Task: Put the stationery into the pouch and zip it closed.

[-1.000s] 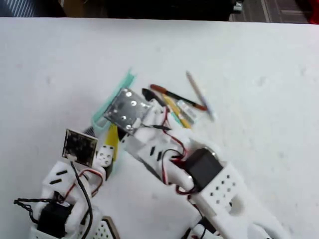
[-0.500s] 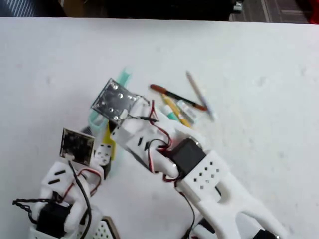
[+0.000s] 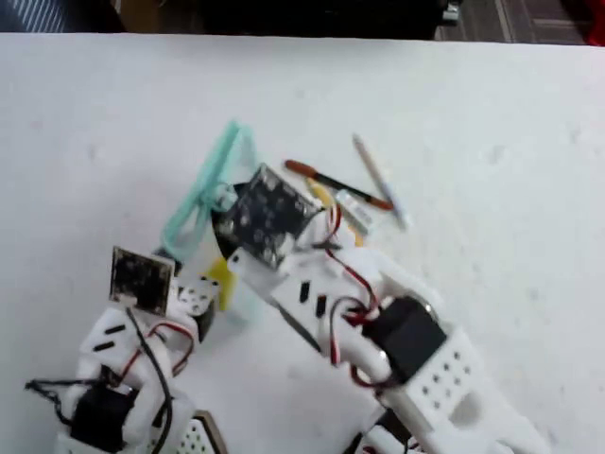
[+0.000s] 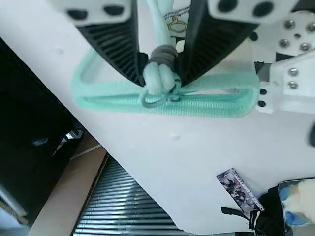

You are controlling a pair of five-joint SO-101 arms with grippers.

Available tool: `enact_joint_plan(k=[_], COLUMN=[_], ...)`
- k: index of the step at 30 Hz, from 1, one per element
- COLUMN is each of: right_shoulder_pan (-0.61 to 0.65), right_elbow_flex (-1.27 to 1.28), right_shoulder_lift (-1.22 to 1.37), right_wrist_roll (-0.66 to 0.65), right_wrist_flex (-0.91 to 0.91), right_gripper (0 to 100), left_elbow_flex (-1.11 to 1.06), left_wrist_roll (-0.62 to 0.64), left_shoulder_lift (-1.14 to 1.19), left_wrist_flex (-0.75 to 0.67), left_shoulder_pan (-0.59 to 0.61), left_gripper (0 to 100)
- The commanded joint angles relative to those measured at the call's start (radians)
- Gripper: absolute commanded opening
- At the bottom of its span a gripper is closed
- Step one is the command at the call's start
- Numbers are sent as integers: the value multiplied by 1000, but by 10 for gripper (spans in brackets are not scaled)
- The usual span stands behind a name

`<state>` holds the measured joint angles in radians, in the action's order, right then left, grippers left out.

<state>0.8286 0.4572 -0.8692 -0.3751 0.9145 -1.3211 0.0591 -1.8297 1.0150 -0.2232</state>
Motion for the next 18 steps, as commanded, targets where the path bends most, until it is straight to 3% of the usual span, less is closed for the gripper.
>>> enact_joint_plan(k=[1,13,18], right_shoulder_pan=[-42,-82,-82], right_elbow_flex=[-41,-41,-41], right_shoulder_lift=[-36,-38,-38], right_wrist_roll=[-37,-44,-117], right_wrist_flex=[2,93,133], right_gripper=[17,17,17], left_elbow_flex=[41,115,115], left_wrist_roll=[35,34,32], left_shoulder_lift=[-1,-1,-1], left_wrist_flex=[25,37,41], left_shoulder_pan=[-8,-12,-31], left_gripper=[248,248,248])
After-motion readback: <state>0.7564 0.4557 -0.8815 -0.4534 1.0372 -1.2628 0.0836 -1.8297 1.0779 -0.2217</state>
